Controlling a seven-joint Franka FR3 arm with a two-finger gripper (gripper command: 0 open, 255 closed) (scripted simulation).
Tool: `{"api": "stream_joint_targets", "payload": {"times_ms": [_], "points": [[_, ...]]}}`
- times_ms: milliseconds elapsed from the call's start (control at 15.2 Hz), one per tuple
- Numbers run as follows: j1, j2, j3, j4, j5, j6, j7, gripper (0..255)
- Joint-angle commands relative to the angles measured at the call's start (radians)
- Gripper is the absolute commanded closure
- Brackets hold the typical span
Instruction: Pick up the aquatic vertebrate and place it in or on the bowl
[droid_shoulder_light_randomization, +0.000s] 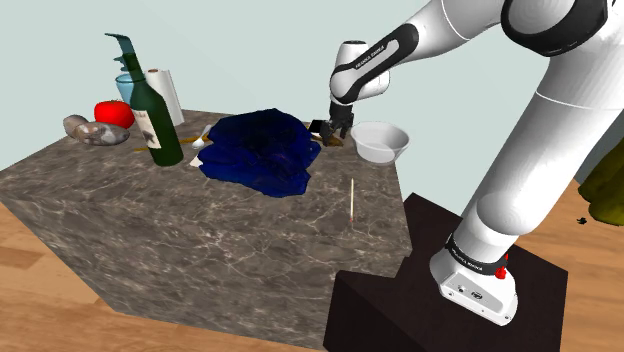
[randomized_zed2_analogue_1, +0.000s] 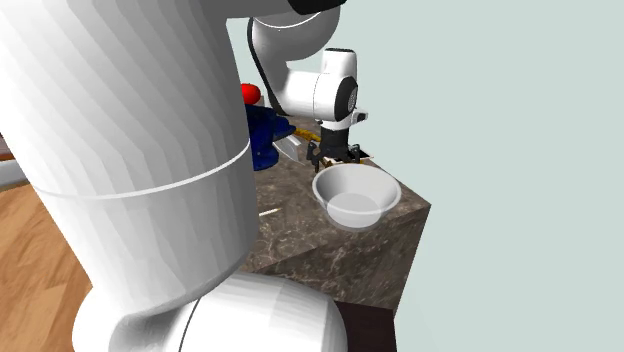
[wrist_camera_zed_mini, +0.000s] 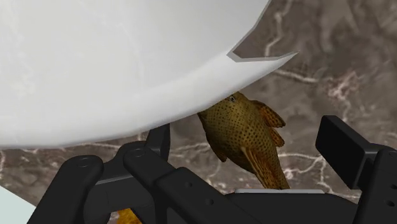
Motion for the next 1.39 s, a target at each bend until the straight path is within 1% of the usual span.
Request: {"api": "stream_joint_targets", "payload": {"times_ms": [0,132,198,792,1320], "points": [[0.0,0.0,0.0,0.0,0.0,0.001,0.0,0],[0.0,0.0,0.0,0.0,0.0,0.001,0.0,0],[0.0,0.0,0.0,0.0,0.0,0.001,0.0,255],[0.0,0.0,0.0,0.0,0.0,0.001,0.0,255],[0.0,-0.062,-0.001,0.043,-0.014,-0.105,0.012,255]]}}
